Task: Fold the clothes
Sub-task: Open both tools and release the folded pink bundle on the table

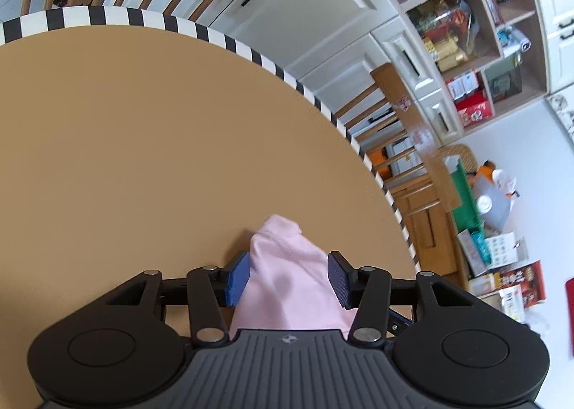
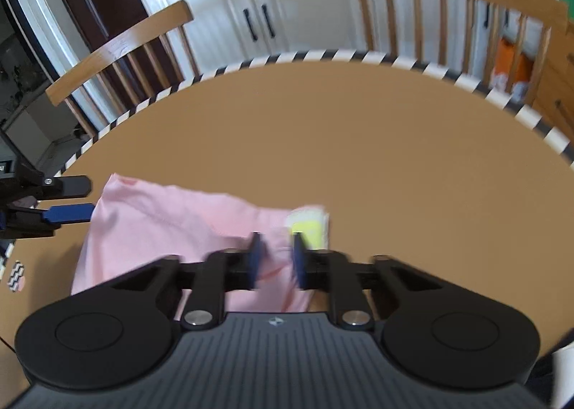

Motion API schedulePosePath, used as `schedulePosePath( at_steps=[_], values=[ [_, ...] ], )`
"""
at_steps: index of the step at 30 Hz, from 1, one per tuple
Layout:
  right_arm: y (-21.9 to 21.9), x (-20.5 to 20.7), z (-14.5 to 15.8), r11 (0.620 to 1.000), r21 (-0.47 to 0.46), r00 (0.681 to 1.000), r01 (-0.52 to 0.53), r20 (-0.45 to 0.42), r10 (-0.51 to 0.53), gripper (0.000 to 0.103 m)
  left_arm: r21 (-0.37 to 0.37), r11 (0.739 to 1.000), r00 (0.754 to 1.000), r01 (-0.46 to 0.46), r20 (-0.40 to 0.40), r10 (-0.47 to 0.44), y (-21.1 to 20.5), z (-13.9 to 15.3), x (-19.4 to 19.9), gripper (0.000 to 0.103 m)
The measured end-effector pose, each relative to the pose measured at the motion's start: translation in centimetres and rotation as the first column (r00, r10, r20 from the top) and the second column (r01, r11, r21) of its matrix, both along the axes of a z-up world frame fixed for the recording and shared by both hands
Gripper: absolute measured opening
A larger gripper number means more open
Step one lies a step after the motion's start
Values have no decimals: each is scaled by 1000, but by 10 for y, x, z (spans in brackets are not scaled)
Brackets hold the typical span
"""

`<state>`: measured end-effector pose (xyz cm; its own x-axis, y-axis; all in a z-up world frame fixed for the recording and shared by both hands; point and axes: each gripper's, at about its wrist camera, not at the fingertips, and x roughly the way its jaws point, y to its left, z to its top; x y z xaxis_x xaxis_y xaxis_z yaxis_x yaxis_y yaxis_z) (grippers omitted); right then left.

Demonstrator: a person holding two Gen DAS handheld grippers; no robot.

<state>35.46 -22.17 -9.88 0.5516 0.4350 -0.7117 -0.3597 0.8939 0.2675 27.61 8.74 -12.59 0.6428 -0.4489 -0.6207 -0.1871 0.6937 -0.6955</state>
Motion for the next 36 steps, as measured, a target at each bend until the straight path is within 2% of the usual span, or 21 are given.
schedulePosePath(
  at_steps=[1,5,8,10,12,14,15,18,19,22,23,26,29,31,32,33,35,36],
  values=[
    [-1,0,1,1000,10,1000,10,0,-10,4,4,1000,1000,4,-1,-4,-2,-1,1,51],
    [-3,0,4,997,50,999,52,0,-52,4,17,1000,1000,6,7,-6,-4,-2,9,53],
    [-4,13,7,995,14,994,103,20,-103,4,16,1000,1000,-10,5,10,-6,-5,16,53],
    [-3,22,-6,994,-7,993,108,-50,-109,4,32,999,1000,-9,-2,9,-9,-8,20,53],
    [4,22,-17,994,-52,993,101,-64,-104,4,64,998,1000,-7,-18,8,-12,-11,19,53],
    [3,18,-13,992,-53,991,117,-64,-120,11,72,997,999,-7,-32,9,-11,-11,15,53],
    [1,16,-7,990,-46,988,133,-72,-136,22,69,998,999,-8,-30,10,-9,-8,11,53],
    [-17,-21,29,988,12,988,156,4,-156,26,73,996,998,49,-36,-46,-6,8,-16,53],
    [-23,-39,39,990,30,990,138,3,-138,26,79,993,995,83,-54,-79,-8,12,-29,53],
    [-43,-103,43,990,111,993,86,-92,-76,29,99,979,980,177,-111,-166,-23,16,-75,53],
    [-42,-123,37,992,106,992,74,-112,-62,29,115,975,977,191,-123,-177,-29,16,-90,53],
    [-37,-176,18,997,74,988,29,-157,-17,25,184,959,974,213,-121,-193,-48,15,-129,53],
    [-24,-211,3,1000,-19,992,-13,-124,10,21,274,932,968,236,-146,-202,-65,6,-153,47],
    [-17,-227,-4,994,-109,996,-24,-93,14,20,332,914,969,234,-157,-191,-68,1,-162,35],
    [-16,-231,-4,993,-119,997,-24,-71,16,20,359,904,969,234,-157,-189,-68,0,-166,26],
    [-16,-234,-3,992,-127,998,-21,-65,13,20,385,893,970,234,-157,-186,-69,0,-171,25],
    [-21,-238,0,986,-166,997,4,-71,-16,21,398,889,969,226,-183,-164,-64,3,-177,26],
    [-27,-239,3,987,-156,995,32,-91,-47,22,383,898,969,219,-197,-152,-59,4,-181,36]
  ],
)
